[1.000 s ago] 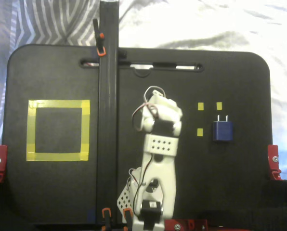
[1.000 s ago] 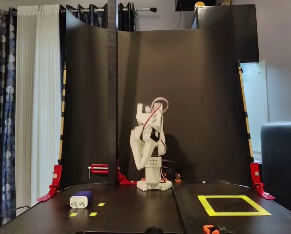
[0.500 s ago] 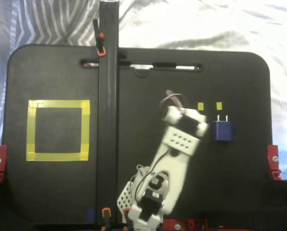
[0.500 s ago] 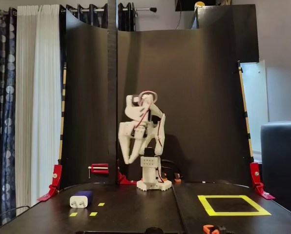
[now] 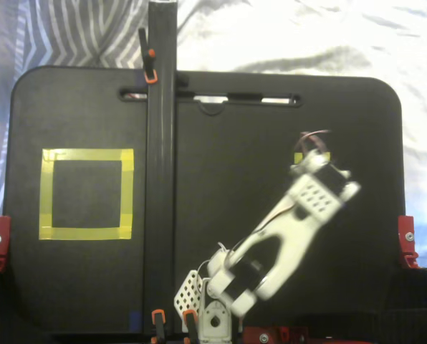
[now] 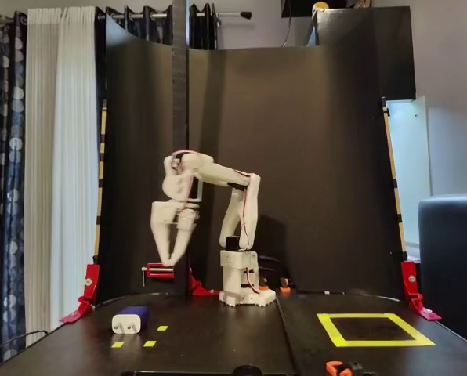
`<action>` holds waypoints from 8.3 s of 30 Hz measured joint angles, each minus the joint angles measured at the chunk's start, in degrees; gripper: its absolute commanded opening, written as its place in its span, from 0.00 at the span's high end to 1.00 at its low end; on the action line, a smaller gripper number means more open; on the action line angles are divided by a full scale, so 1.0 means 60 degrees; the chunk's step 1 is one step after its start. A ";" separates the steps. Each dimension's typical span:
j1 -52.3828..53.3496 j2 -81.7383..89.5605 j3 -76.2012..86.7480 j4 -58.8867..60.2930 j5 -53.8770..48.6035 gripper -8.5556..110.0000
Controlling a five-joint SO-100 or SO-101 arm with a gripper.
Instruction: Grasp a block and put it in the designated area.
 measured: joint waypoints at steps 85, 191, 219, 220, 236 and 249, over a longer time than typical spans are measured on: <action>0.2007 -0.6343 -0.2344 -0.2988 -0.2080 0.56; -0.9888 -0.0322 0.1318 -0.1509 1.0107 0.76; -1.5176 -0.0425 0.2520 -0.3047 1.4502 0.76; -1.5264 -0.0498 0.2520 -0.3062 1.4575 0.76; -1.5557 -0.2183 0.2520 -0.4380 1.4927 0.76; -1.5557 -0.3179 0.2490 -0.4951 1.4927 0.76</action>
